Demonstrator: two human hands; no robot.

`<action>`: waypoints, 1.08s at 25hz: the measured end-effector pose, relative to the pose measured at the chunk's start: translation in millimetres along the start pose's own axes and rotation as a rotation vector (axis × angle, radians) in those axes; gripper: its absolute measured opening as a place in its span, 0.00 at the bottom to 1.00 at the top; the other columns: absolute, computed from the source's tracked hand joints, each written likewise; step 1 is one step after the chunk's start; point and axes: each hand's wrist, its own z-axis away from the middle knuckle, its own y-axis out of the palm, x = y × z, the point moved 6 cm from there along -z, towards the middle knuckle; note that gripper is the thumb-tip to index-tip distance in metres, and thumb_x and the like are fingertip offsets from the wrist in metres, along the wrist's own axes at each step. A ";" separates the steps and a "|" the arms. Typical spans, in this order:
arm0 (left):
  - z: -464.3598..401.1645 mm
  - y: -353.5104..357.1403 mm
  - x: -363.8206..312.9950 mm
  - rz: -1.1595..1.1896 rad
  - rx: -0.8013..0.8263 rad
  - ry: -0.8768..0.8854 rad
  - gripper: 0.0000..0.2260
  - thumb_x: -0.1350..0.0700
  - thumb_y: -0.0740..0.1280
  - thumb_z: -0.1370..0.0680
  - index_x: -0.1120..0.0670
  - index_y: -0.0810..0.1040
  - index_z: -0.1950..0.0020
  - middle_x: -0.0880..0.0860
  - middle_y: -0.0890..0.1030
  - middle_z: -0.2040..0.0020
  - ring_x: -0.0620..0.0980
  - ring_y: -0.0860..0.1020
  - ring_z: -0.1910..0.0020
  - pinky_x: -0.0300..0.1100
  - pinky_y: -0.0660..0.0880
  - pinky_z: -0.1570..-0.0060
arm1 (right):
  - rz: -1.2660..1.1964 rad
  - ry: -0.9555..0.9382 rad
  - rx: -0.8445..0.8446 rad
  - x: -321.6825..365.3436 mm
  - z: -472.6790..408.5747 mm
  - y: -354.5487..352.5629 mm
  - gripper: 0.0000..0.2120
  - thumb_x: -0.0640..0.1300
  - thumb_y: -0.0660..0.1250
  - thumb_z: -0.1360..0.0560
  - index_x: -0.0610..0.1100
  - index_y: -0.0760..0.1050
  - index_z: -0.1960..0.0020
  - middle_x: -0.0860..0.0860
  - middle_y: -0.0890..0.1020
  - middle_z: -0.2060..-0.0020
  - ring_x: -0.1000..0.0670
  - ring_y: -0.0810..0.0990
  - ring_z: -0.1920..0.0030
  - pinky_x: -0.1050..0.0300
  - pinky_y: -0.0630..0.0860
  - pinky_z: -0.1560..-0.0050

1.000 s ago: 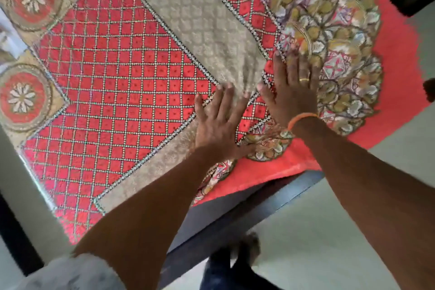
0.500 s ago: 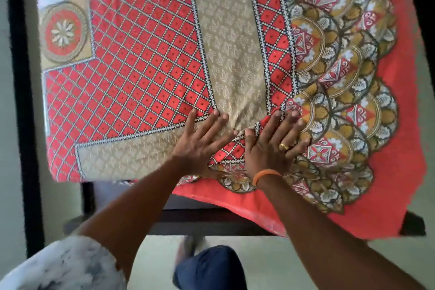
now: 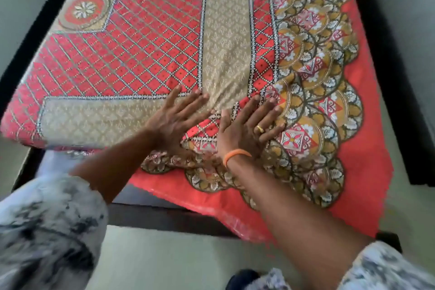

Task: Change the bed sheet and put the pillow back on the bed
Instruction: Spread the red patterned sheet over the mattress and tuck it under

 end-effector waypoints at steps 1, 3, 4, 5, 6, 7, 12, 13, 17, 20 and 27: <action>2.0 -0.8 -0.5 0.006 0.015 -0.011 0.55 0.18 0.56 0.36 0.51 0.50 0.19 0.62 0.51 0.20 0.62 0.51 0.21 0.70 0.48 0.28 | 0.001 -0.027 0.003 -0.3 1.7 -4.4 0.39 0.64 0.47 0.21 0.40 0.42 0.20 0.34 0.41 0.23 0.34 0.37 0.23 0.28 0.36 0.29; 4.9 -5.1 0.2 0.007 0.015 -0.038 0.54 0.19 0.55 0.36 0.50 0.48 0.19 0.60 0.49 0.20 0.60 0.50 0.21 0.68 0.48 0.27 | 0.099 -0.177 -0.018 -6.2 13.6 -11.3 0.38 0.64 0.47 0.21 0.42 0.46 0.20 0.34 0.45 0.23 0.33 0.41 0.23 0.26 0.37 0.30; 6.8 -7.3 1.7 0.015 0.014 -0.039 0.54 0.19 0.54 0.35 0.50 0.48 0.19 0.60 0.49 0.20 0.60 0.49 0.21 0.67 0.47 0.26 | 0.158 -0.298 -0.013 -9.7 22.2 -13.7 0.37 0.64 0.47 0.21 0.43 0.48 0.20 0.34 0.47 0.23 0.33 0.44 0.23 0.26 0.37 0.30; 6.9 -8.5 2.6 0.012 0.007 -0.026 0.53 0.19 0.53 0.35 0.50 0.49 0.19 0.60 0.50 0.20 0.60 0.49 0.21 0.66 0.47 0.26 | 0.229 -0.426 -0.011 -18.1 31.5 -14.2 0.36 0.64 0.47 0.20 0.44 0.49 0.20 0.34 0.49 0.23 0.33 0.46 0.23 0.26 0.38 0.30; 7.7 -9.7 2.9 0.010 0.005 -0.028 0.53 0.19 0.52 0.34 0.49 0.49 0.19 0.60 0.50 0.20 0.60 0.49 0.21 0.66 0.46 0.26 | 0.301 -0.560 -0.009 -29.7 39.6 -14.5 0.35 0.63 0.50 0.20 0.44 0.49 0.20 0.35 0.50 0.23 0.34 0.49 0.23 0.26 0.39 0.29; 10.1 -12.3 1.4 0.012 -0.002 -0.039 0.52 0.19 0.51 0.34 0.49 0.49 0.19 0.60 0.51 0.20 0.60 0.50 0.21 0.65 0.46 0.25 | 0.366 -0.688 -0.028 -43.4 44.1 -18.0 0.35 0.60 0.56 0.20 0.44 0.50 0.20 0.36 0.51 0.22 0.35 0.51 0.22 0.28 0.42 0.27; 0.3 -41.1 -64.7 0.341 -0.047 -0.321 0.47 0.22 0.48 0.29 0.51 0.52 0.19 0.58 0.54 0.20 0.60 0.53 0.21 0.64 0.51 0.25 | 0.331 -0.593 -0.271 -146.6 26.8 -69.3 0.36 0.46 0.75 0.29 0.48 0.64 0.25 0.37 0.62 0.26 0.36 0.62 0.27 0.33 0.59 0.29; -9.5 -44.1 -89.9 0.342 -0.029 -0.377 0.44 0.24 0.51 0.27 0.50 0.52 0.19 0.57 0.52 0.20 0.59 0.51 0.21 0.64 0.49 0.25 | 0.276 -0.475 -0.297 -168.8 21.9 -81.2 0.36 0.52 0.75 0.30 0.48 0.65 0.26 0.38 0.62 0.28 0.36 0.64 0.29 0.33 0.62 0.31; -46.1 -58.7 -154.6 0.356 -0.175 -0.592 0.37 0.35 0.61 0.26 0.52 0.60 0.21 0.63 0.57 0.22 0.65 0.53 0.22 0.68 0.46 0.27 | 0.258 -0.427 -0.313 -196.0 3.8 -101.9 0.39 0.58 0.79 0.37 0.48 0.69 0.31 0.39 0.69 0.35 0.36 0.69 0.38 0.33 0.68 0.41; -66.4 -68.0 -180.1 0.374 -0.329 -0.446 0.31 0.43 0.67 0.25 0.52 0.65 0.24 0.59 0.66 0.25 0.63 0.61 0.24 0.66 0.56 0.28 | 0.274 -0.451 -0.324 -196.3 -1.3 -104.2 0.34 0.56 0.80 0.40 0.50 0.74 0.37 0.43 0.73 0.41 0.39 0.71 0.45 0.38 0.67 0.43; -86.7 -79.6 -186.8 0.363 -0.302 -0.440 0.19 0.56 0.68 0.26 0.54 0.77 0.34 0.55 0.75 0.31 0.58 0.73 0.34 0.64 0.67 0.36 | 0.177 -0.589 -0.247 -202.7 -19.6 -107.9 0.22 0.55 0.76 0.34 0.53 0.79 0.42 0.49 0.76 0.49 0.42 0.73 0.52 0.44 0.66 0.51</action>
